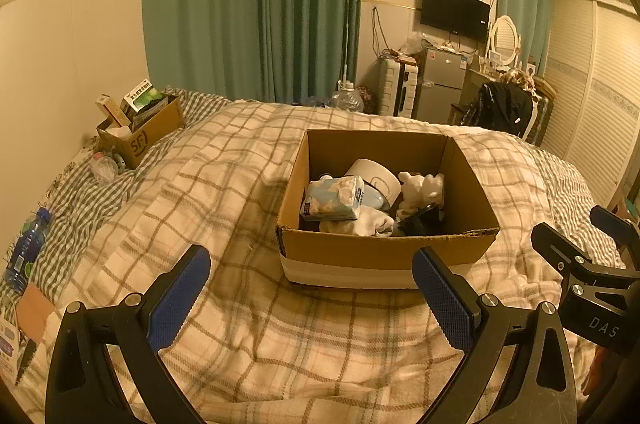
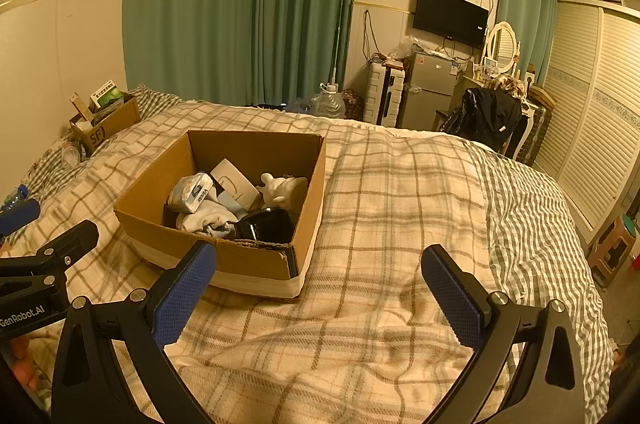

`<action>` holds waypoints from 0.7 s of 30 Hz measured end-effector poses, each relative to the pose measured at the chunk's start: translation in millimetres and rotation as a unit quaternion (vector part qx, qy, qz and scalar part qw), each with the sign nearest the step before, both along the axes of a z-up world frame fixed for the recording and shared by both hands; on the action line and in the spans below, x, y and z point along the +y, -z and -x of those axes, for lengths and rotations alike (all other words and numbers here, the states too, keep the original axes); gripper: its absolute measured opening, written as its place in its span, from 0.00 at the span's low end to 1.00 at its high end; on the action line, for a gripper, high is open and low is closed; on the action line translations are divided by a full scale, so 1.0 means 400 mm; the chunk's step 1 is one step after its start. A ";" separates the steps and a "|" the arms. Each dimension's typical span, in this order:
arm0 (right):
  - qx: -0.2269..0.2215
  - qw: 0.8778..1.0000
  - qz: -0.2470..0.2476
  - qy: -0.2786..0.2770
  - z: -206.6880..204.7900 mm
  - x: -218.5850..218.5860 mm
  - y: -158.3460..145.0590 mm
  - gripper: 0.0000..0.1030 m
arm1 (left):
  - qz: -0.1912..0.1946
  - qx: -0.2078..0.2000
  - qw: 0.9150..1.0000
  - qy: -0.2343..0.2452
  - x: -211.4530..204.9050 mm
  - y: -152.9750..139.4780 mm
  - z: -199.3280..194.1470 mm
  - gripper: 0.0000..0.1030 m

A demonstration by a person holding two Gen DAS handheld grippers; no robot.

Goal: Organize objects

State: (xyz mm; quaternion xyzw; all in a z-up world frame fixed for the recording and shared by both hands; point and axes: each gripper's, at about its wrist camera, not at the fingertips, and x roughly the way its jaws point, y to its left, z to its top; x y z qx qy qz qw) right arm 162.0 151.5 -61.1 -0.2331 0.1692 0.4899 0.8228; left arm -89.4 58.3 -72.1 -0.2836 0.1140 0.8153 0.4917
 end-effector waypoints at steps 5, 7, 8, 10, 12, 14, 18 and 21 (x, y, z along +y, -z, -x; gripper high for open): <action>0.000 1.000 0.000 0.000 0.000 0.000 0.000 1.00 | 0.001 0.001 1.000 0.004 0.000 0.000 -0.002 1.00; 0.000 1.000 0.000 0.000 0.000 0.000 0.000 1.00 | 0.001 0.002 1.000 0.006 0.000 0.000 -0.003 1.00; 0.000 1.000 0.000 0.000 0.000 0.000 0.000 1.00 | 0.001 0.002 1.000 0.007 0.001 0.001 -0.003 1.00; 0.001 1.000 -0.001 0.001 -0.001 0.000 0.000 1.00 | 0.003 0.003 1.000 0.008 0.002 0.002 -0.004 1.00; 0.001 1.000 -0.001 0.000 -0.001 0.001 0.000 1.00 | 0.004 0.003 1.000 0.010 0.003 0.003 -0.005 1.00; 0.002 1.000 0.000 0.001 -0.002 0.002 0.001 1.00 | 0.005 0.004 1.000 0.011 0.003 0.004 -0.007 1.00; 0.002 1.000 0.002 0.002 -0.002 0.002 0.005 1.00 | 0.004 0.003 1.000 0.012 0.003 0.005 -0.007 1.00; 0.001 1.000 0.003 0.001 0.001 0.003 0.008 1.00 | 0.004 0.002 1.000 0.012 0.003 0.006 -0.007 1.00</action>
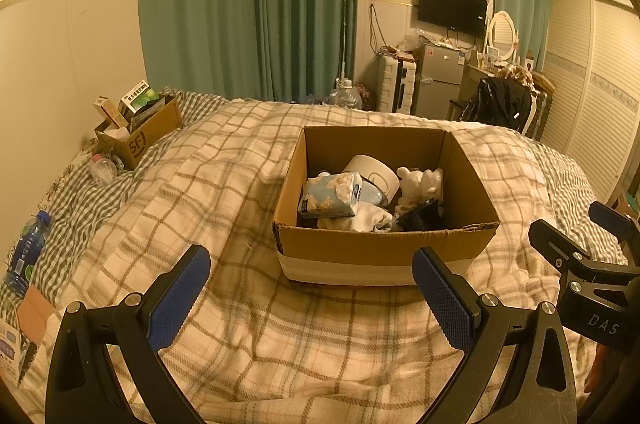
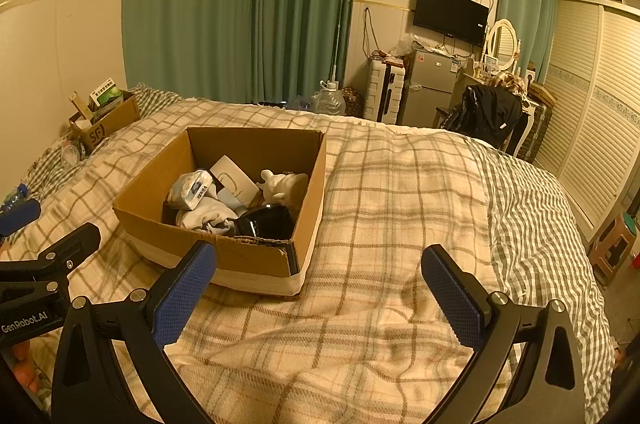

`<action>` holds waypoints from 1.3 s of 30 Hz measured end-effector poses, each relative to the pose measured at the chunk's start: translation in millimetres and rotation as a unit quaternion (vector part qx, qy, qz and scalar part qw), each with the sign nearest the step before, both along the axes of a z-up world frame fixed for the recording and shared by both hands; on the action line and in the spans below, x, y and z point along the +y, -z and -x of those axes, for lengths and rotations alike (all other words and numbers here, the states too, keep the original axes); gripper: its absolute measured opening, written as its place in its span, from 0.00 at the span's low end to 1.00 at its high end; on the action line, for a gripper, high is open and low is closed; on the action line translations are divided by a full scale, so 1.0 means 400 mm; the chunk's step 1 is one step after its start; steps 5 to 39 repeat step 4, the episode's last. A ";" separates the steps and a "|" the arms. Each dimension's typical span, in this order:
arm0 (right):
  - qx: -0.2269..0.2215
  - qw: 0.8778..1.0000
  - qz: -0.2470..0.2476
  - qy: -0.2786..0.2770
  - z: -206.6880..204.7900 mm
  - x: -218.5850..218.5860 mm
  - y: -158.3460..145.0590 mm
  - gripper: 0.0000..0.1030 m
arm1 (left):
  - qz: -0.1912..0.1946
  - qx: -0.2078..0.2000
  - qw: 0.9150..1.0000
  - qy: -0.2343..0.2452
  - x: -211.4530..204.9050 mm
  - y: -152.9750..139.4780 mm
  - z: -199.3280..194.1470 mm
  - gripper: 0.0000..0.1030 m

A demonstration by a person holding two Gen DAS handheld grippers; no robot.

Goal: Organize objects

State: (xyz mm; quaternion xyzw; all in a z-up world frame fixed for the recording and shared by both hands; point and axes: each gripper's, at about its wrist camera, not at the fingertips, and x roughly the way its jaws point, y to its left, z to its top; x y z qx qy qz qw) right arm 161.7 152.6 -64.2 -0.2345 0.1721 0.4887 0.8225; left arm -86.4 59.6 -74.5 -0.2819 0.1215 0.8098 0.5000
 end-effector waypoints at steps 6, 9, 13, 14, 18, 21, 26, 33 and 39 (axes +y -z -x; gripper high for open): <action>0.001 1.000 0.000 0.000 0.000 0.000 0.000 1.00 | -0.001 0.005 1.000 -0.003 -0.002 0.002 -0.003 1.00; 0.001 1.000 0.000 0.000 0.000 0.000 0.000 1.00 | -0.001 0.005 1.000 -0.003 -0.002 0.002 -0.003 1.00; 0.001 1.000 0.000 0.000 0.000 0.000 0.000 1.00 | -0.001 0.005 1.000 -0.003 -0.002 0.002 -0.003 1.00; 0.001 1.000 0.000 0.000 0.000 0.000 0.000 1.00 | -0.001 0.005 1.000 -0.003 -0.002 0.002 -0.003 1.00; 0.001 1.000 0.000 0.000 0.000 0.000 0.000 1.00 | -0.001 0.005 1.000 -0.003 -0.002 0.002 -0.003 1.00; 0.001 1.000 0.000 0.000 0.000 0.000 0.000 1.00 | -0.001 0.005 1.000 -0.003 -0.002 0.002 -0.003 1.00; 0.001 1.000 0.000 0.000 0.000 0.000 0.000 1.00 | -0.001 0.005 1.000 -0.003 -0.002 0.002 -0.003 1.00; 0.001 1.000 0.000 0.000 0.000 0.000 0.000 1.00 | -0.001 0.005 1.000 -0.003 -0.002 0.002 -0.003 1.00; 0.001 1.000 0.000 0.000 0.000 0.000 0.000 1.00 | -0.001 0.005 1.000 -0.003 -0.002 0.002 -0.003 1.00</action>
